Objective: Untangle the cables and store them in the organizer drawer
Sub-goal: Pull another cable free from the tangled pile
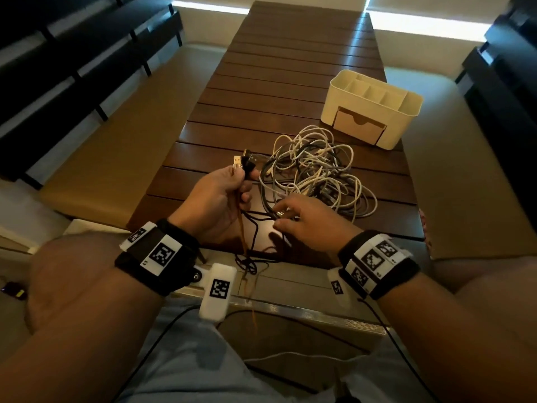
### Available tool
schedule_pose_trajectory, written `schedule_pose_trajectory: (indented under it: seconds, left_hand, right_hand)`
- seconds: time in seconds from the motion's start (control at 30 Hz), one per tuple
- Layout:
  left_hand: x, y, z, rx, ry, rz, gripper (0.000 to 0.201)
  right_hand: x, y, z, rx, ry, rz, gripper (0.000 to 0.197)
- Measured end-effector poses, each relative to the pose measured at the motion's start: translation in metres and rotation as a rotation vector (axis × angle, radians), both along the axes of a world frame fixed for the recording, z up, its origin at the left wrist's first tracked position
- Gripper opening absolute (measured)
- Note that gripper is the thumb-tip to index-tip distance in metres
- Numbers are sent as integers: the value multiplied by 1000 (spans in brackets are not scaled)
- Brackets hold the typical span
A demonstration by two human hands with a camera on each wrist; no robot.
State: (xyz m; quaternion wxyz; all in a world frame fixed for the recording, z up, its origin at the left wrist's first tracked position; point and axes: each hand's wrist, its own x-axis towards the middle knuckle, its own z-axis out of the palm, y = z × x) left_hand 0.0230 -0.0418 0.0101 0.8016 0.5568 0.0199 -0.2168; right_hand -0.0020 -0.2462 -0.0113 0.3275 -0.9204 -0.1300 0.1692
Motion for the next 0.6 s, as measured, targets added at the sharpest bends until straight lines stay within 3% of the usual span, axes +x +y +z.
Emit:
schedule_pose_trajectory:
  seconds: [0.1, 0.2, 0.4, 0.5, 0.6]
  left_hand:
    - [9, -6, -4, -16, 0, 40, 29]
    - [21, -10, -6, -25, 6, 40, 27]
    - [47, -12, -17, -90, 35, 24, 27]
    - [53, -12, -28, -117, 31, 45, 27]
    - [56, -11, -39, -154, 8, 71, 26]
  right_hand:
    - [0, 7, -3, -92, 121, 173, 31]
    - [6, 6, 13, -137, 240, 238, 28]
    - [38, -30, 56, -119, -55, -26, 11]
    - [58, -56, 57, -379, -217, -158, 7]
    - [65, -65, 36, -588, -94, -196, 18]
